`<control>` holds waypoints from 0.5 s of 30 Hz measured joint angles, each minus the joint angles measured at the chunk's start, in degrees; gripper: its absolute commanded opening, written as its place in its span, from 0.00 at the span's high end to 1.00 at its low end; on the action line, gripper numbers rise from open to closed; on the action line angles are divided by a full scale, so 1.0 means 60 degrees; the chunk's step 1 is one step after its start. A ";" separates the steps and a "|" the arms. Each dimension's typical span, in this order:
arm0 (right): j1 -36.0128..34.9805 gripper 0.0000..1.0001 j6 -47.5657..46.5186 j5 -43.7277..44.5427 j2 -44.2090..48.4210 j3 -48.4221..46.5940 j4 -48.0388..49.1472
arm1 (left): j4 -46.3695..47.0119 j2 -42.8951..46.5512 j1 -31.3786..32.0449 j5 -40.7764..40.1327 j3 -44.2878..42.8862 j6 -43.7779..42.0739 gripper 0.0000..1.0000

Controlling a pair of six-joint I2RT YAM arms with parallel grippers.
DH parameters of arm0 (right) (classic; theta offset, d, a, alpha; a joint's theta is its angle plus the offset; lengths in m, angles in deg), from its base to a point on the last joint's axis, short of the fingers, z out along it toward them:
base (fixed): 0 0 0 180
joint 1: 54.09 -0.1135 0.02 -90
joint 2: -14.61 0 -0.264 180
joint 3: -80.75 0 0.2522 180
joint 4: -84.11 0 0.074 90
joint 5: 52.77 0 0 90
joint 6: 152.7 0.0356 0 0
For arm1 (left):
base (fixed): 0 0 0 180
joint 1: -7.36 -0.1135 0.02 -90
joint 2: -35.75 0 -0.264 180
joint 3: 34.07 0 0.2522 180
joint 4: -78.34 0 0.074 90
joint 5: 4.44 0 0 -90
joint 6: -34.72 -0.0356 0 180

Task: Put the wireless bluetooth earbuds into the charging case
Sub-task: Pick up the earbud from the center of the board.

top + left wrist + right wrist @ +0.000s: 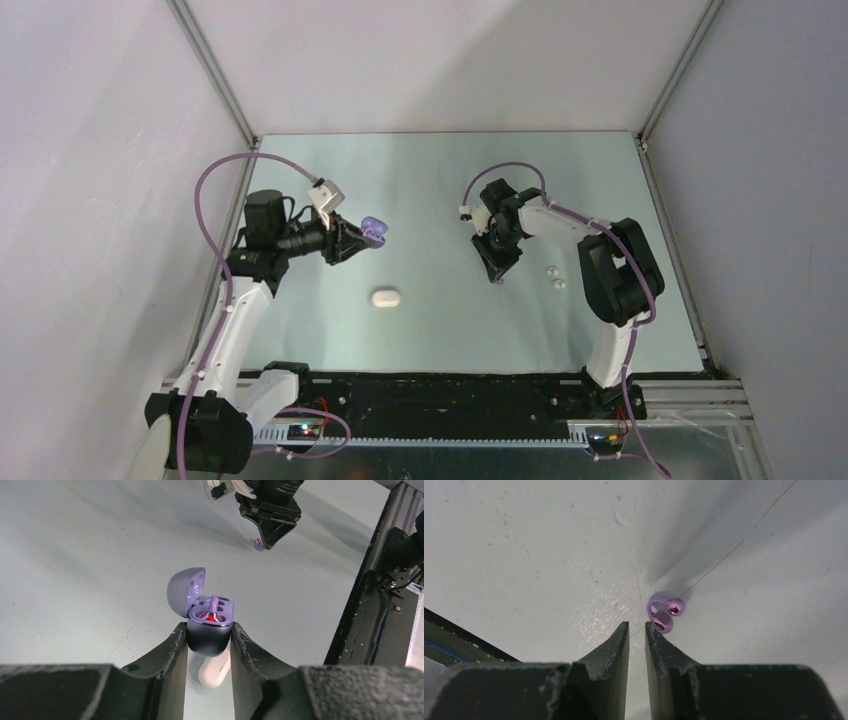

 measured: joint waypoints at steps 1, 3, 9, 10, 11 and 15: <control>0.0015 0.77 0.0051 0.0040 -0.0033 0.0000 0.0025 | -0.0029 0.0007 -0.0004 -0.0015 0.0000 -0.0004 1.00; 0.0062 0.77 0.0120 0.0084 -0.0109 0.0000 0.0076 | -0.0066 0.0007 -0.0011 -0.0022 0.0000 -0.0018 1.00; 0.0390 0.76 0.0204 0.0302 -0.0390 0.0000 0.0251 | -0.0182 0.0007 -0.0025 -0.0025 0.0000 -0.0066 1.00; 0.0470 0.76 0.0204 0.0324 -0.0419 0.0000 0.0266 | -0.0208 0.0007 -0.0025 -0.0025 0.0000 -0.0066 1.00; 0.0565 0.76 0.0200 0.0364 -0.0452 0.0000 0.0280 | -0.0222 0.0007 -0.0029 -0.0025 0.0000 -0.0066 1.00; 0.0896 0.75 0.0186 0.0474 -0.0484 0.0000 0.0295 | -0.0251 0.0007 -0.0044 -0.0029 0.0000 -0.0066 1.00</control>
